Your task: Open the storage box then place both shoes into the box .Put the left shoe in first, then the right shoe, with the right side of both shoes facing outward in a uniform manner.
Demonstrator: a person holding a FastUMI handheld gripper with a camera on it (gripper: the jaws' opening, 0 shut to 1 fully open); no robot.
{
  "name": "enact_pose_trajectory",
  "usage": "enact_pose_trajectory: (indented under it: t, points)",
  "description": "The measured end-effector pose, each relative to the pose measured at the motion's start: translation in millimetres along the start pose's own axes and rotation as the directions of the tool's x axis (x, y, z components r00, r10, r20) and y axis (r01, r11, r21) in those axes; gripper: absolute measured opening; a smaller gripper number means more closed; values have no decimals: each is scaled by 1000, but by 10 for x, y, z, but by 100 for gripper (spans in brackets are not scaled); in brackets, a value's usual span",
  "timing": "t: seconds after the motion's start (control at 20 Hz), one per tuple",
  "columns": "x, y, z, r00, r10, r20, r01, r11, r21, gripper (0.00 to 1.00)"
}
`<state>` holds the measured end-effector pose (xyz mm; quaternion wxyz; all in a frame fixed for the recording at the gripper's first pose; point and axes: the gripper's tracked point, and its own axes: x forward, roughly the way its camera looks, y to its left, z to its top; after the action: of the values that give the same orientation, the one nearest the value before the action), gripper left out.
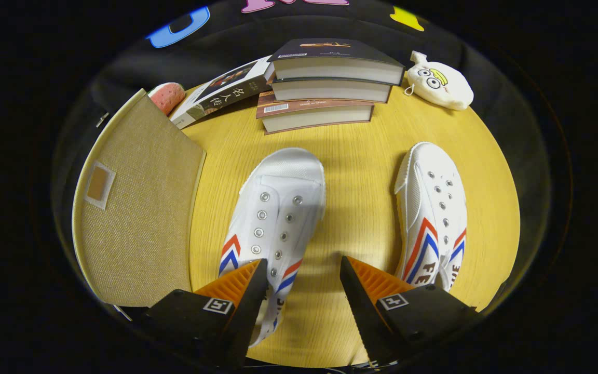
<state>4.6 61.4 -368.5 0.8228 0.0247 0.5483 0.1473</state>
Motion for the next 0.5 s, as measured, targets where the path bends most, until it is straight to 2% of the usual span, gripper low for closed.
enact_pose_trajectory:
  t: [0.1, 0.15, 0.25, 0.3, 0.5]
  points:
    - [12, 81, -9, 998, 56, -12, -56, 998, 28, 72]
    - [33, 153, -22, 996, 87, -19, -86, 995, 52, 59]
    - [17, 143, -19, 995, 96, -25, -94, 993, 66, 32]
    - [14, 145, -20, 994, 103, -32, -100, 992, 81, 31]
    - [4, 121, -33, 986, 161, -44, -147, 961, 235, 12]
